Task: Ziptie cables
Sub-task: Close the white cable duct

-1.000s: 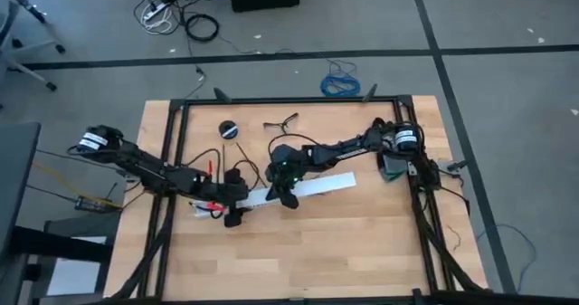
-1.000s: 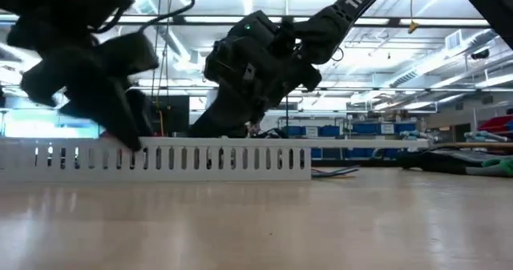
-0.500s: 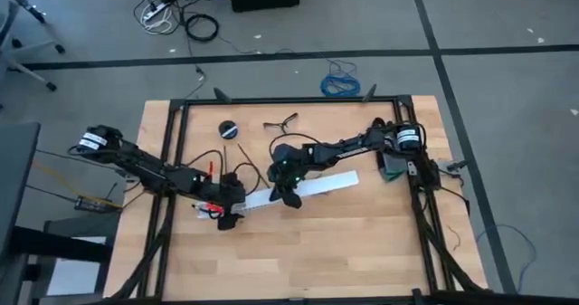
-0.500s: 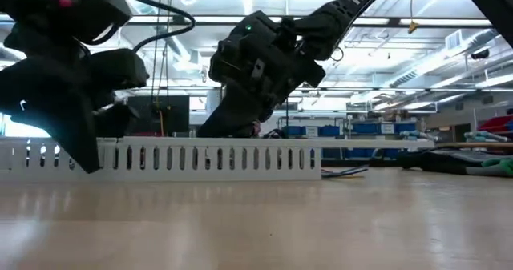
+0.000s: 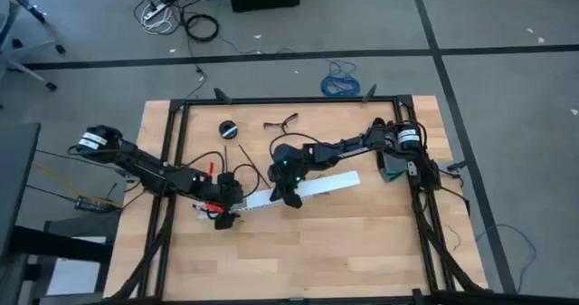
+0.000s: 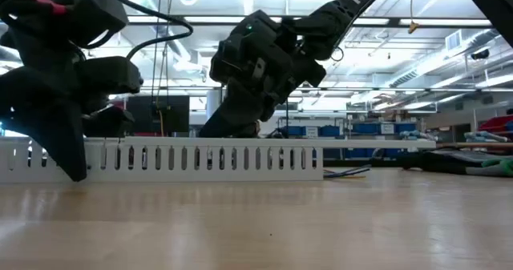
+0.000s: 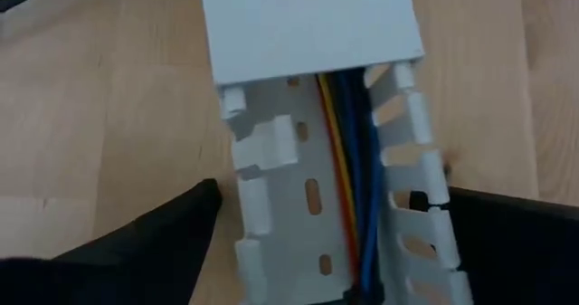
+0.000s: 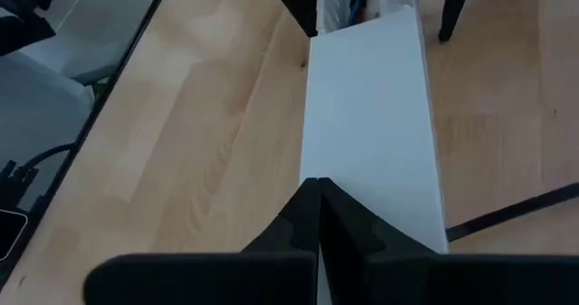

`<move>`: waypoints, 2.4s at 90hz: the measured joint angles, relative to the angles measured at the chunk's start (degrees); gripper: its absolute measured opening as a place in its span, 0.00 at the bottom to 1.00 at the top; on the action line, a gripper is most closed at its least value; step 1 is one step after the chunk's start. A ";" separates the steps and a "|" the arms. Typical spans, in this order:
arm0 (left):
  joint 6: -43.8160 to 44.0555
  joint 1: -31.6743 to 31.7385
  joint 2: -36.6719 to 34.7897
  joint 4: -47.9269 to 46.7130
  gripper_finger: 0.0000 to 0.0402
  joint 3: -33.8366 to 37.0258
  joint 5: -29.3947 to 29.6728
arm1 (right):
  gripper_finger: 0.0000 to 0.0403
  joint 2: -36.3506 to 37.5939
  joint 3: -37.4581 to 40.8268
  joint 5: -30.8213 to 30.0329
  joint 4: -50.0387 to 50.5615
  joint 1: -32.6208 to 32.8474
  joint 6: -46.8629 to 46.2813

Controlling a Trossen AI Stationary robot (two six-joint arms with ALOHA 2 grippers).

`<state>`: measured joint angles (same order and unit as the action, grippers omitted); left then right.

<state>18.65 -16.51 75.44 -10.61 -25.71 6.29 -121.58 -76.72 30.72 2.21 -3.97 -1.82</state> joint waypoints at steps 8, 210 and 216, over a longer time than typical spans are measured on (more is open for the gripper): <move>-0.05 -0.01 0.00 -0.06 0.89 0.00 0.34 | 0.00 1.06 0.19 -0.21 -1.16 0.00 -0.03; 2.51 -0.90 0.09 1.07 0.76 0.07 0.25 | 0.00 2.12 -0.25 -4.84 9.82 -2.12 1.42; 2.51 -0.90 0.02 0.19 0.77 0.02 0.13 | 0.00 2.12 -0.25 -4.74 9.95 -2.27 1.42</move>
<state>21.16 -17.41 75.46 -10.43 -25.70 6.42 -119.46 -76.97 25.98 12.16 -6.24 -0.40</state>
